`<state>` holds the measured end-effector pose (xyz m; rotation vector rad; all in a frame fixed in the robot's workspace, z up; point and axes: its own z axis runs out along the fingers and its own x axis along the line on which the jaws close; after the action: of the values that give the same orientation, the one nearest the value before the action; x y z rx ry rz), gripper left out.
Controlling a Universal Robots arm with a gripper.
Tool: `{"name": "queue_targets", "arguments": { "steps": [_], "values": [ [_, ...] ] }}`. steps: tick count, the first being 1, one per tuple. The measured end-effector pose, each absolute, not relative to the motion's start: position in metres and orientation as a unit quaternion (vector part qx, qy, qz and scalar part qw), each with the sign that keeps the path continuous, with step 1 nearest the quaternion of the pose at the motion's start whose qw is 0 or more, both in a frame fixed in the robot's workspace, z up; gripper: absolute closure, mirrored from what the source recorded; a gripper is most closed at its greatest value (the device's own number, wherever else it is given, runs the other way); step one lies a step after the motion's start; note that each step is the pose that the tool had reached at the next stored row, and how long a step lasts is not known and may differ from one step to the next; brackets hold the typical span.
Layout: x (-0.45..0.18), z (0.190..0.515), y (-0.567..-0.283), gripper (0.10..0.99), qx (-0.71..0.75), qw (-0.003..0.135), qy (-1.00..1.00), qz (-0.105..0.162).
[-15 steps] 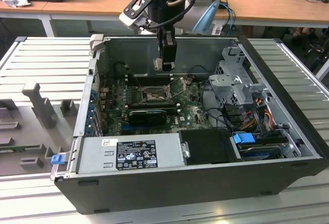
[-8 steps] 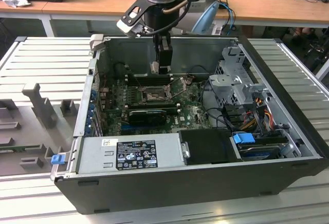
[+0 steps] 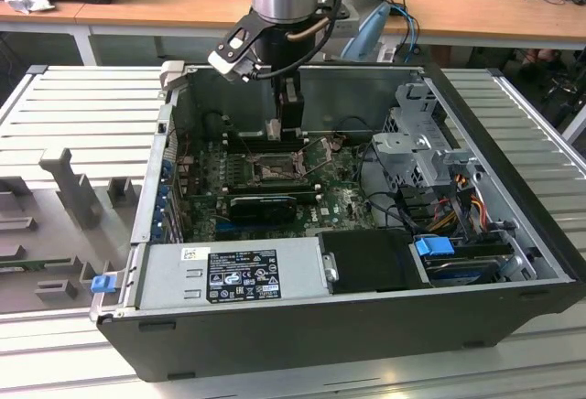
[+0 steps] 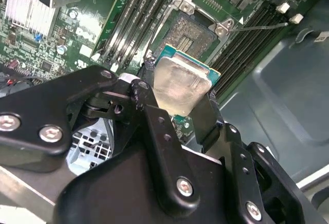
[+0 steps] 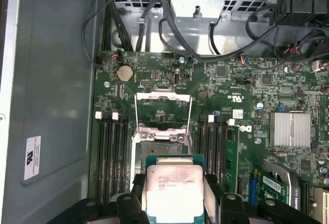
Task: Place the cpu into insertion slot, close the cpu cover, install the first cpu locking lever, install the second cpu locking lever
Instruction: 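Place the cpu into insertion slot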
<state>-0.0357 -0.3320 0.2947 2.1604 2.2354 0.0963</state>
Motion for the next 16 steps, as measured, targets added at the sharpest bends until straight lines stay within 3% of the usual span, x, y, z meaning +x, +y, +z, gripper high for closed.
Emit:
{"name": "queue_targets", "arguments": {
  "steps": [16],
  "values": [
    [-0.036, 0.275, -0.332, 0.557, 0.695, 0.016, 0.719, 0.031]
  ]
}}
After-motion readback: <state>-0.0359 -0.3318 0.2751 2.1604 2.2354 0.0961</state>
